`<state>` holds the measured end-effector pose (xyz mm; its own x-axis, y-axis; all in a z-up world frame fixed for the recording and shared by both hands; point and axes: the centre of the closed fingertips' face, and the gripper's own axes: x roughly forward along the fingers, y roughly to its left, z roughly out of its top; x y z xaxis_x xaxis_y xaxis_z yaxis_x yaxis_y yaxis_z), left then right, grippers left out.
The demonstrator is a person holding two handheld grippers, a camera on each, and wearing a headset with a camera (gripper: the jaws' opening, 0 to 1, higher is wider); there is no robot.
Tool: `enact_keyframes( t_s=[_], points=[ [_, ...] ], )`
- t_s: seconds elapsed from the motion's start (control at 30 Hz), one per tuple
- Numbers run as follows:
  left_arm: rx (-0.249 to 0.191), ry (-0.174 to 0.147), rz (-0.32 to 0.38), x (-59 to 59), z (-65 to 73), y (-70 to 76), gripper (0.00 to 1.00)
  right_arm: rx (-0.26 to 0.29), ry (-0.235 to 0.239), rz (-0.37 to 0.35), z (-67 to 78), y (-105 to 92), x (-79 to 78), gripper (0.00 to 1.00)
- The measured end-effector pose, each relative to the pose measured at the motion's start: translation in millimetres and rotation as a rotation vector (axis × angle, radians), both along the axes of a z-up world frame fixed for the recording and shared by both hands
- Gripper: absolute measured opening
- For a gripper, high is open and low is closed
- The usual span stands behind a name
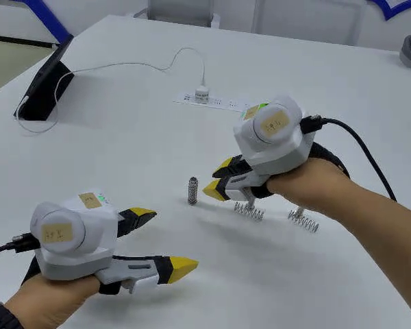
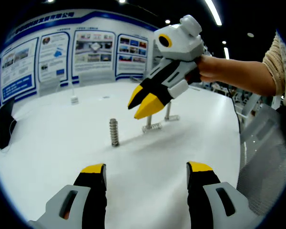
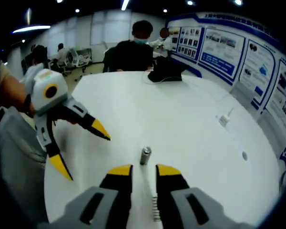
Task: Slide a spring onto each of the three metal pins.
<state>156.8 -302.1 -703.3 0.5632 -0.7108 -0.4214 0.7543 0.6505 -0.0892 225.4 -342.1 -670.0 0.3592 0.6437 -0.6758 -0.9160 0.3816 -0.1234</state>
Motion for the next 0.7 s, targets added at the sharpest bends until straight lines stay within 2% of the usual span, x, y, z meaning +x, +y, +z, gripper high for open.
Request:
enact_keyframes(
  t_s=[0.33, 0.7],
  points=[
    [0.000, -0.009, -0.003, 0.8, 3.0, -3.3, 0.69, 0.032, 0.001, -0.034, 2.6, -16.0, -16.4, 0.20],
    [-0.003, -0.011, -0.009, 1.0, 4.5, -6.6, 0.69, 0.054, 0.011, -0.083, -1.6, -39.3, -31.4, 0.20]
  ],
)
